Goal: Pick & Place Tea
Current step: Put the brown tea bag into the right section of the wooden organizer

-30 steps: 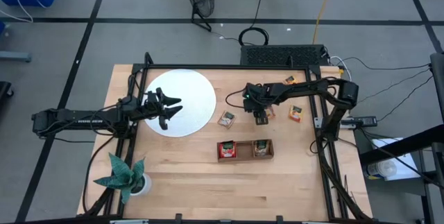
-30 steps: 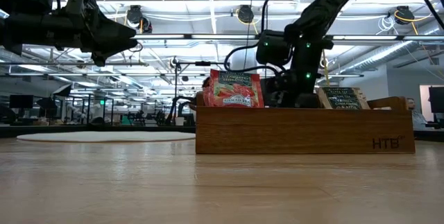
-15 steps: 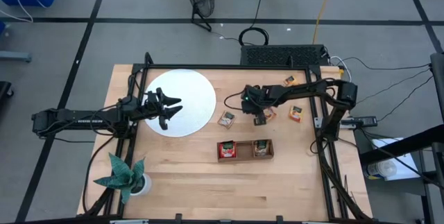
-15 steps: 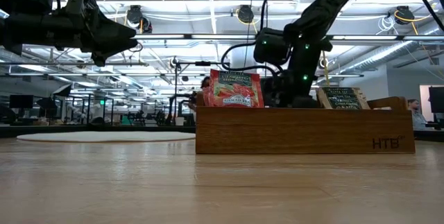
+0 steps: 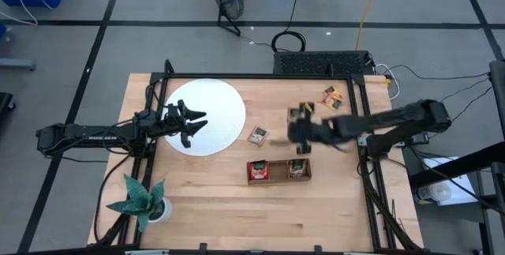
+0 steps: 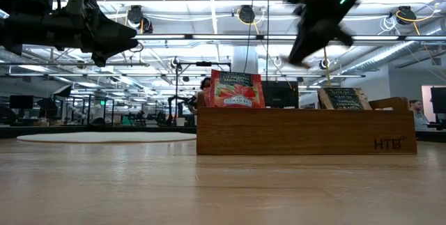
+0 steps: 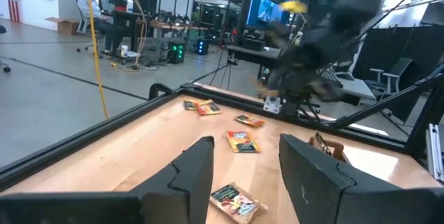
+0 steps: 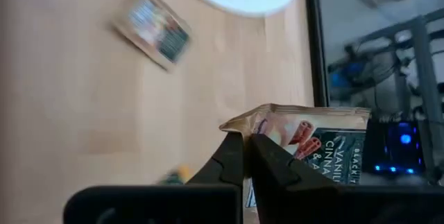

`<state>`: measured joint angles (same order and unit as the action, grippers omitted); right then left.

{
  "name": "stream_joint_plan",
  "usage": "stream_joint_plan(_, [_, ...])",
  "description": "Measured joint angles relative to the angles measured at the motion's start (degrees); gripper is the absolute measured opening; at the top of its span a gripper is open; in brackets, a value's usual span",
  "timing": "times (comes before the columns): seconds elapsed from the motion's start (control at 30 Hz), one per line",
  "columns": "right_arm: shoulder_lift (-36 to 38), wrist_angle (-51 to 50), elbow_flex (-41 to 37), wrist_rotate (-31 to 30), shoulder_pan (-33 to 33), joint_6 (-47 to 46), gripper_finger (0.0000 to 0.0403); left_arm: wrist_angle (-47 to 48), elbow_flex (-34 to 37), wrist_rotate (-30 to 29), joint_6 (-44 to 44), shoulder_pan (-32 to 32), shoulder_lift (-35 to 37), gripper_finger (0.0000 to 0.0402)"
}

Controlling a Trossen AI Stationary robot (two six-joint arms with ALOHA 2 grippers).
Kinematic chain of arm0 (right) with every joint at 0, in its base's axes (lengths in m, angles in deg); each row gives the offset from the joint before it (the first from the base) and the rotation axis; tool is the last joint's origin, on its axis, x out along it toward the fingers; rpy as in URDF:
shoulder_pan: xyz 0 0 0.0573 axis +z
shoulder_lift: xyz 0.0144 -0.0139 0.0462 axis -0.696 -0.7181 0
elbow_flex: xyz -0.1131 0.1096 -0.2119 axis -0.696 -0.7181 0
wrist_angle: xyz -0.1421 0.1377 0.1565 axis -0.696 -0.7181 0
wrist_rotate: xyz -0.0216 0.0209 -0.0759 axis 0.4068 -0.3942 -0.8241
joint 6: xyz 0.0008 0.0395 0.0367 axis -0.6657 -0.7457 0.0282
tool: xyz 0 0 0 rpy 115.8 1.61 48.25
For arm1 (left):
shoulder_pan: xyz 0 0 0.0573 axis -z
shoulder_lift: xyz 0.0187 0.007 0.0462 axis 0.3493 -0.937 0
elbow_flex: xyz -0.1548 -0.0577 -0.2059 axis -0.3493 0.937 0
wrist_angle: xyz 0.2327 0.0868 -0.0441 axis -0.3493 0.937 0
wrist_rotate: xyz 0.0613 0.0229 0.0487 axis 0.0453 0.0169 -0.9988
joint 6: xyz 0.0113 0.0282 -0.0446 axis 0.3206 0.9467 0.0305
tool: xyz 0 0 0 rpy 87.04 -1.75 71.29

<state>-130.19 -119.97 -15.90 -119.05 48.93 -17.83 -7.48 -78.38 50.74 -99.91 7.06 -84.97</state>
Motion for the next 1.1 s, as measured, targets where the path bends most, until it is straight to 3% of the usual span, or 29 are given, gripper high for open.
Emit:
stream_joint_plan(0.23, [1.6,-3.4,-0.1,-7.1,23.3,-20.7,0.0001,0.0,0.0,0.0,0.0,0.0,0.0,0.0166])
stream_joint_plan(0.4, [-4.4,-4.1,-0.2,-10.9,31.7,-30.9,0.0,0.0,0.0,0.0,0.0,0.0,0.0,0.0166])
stream_joint_plan(0.7, [-14.4,-4.2,-0.2,-11.6,33.5,-37.8,0.0005,0.0,0.0,0.0,0.0,0.0,0.0,0.0166])
stream_joint_plan(1.1, [-18.6,-4.4,-0.2,-11.5,33.4,-36.7,0.0008,0.0,0.0,0.0,0.0,0.0,0.0,0.0166])
